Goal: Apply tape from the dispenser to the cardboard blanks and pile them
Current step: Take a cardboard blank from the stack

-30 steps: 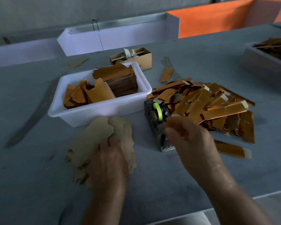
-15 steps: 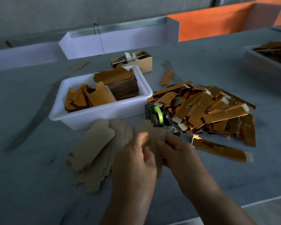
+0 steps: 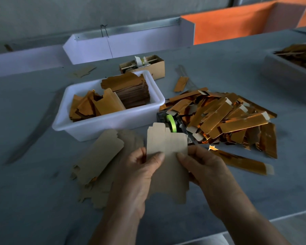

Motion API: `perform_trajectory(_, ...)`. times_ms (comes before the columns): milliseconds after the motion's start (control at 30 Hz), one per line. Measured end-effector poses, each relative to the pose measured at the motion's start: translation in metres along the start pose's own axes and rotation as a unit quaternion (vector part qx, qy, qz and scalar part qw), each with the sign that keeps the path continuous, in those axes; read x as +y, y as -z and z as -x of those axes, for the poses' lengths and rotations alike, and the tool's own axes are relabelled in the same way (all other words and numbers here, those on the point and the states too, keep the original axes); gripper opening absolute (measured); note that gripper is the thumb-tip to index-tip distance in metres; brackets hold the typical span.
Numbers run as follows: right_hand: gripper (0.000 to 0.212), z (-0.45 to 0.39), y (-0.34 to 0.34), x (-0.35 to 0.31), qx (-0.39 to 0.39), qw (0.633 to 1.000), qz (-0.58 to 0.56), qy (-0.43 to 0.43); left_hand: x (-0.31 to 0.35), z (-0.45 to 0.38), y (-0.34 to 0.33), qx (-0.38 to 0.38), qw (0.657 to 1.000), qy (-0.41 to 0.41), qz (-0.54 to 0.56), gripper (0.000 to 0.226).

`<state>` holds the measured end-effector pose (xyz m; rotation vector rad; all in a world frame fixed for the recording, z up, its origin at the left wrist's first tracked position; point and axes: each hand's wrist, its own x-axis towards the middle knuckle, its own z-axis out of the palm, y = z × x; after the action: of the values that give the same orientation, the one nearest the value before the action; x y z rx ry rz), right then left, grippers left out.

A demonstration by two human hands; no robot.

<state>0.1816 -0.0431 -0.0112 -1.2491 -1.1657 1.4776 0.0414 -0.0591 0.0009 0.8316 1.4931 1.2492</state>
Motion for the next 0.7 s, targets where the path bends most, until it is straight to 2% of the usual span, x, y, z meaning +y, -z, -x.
perform_trajectory(100,0.009,0.002,0.003,0.002,-0.008,1.000,-0.014,-0.009,-0.003,0.000,-0.002,0.003,0.999,-0.032,-0.023,0.005)
perform_trajectory(200,0.010,0.003,0.006,0.003,0.000,1.000,-0.029,-0.010,-0.007,0.001,-0.004,-0.021,0.997,-0.035,-0.067,0.017)
perform_trajectory(333,0.010,0.003,0.004,0.005,0.014,1.000,0.002,0.008,-0.010,0.001,-0.008,0.013,0.993,-0.051,-0.104,0.020)
perform_trajectory(433,0.009,0.005,0.000,0.006,0.059,0.986,0.136,0.070,-0.011,0.000,-0.010,0.038,0.988,-0.081,-0.124,0.017)
perform_trajectory(500,0.011,0.008,-0.004,0.006,0.109,0.947,0.267,0.142,-0.012,0.000,-0.012,0.056,0.981,-0.100,-0.154,0.016)
perform_trajectory(533,0.009,0.009,-0.007,0.005,0.130,0.927,0.302,0.181,-0.012,0.000,-0.013,0.064,0.979,-0.108,-0.163,0.016)
perform_trajectory(600,0.003,0.013,-0.013,0.005,0.138,0.909,0.320,0.227,-0.011,0.000,-0.015,0.071,0.976,-0.119,-0.167,0.018)
perform_trajectory(633,0.005,0.015,-0.016,0.006,0.126,0.911,0.315,0.233,-0.011,0.000,-0.015,0.071,0.977,-0.121,-0.161,0.017)
perform_trajectory(700,0.012,0.019,-0.021,0.005,0.091,0.940,0.248,0.214,-0.011,0.000,-0.015,0.057,0.985,-0.109,-0.123,0.014)
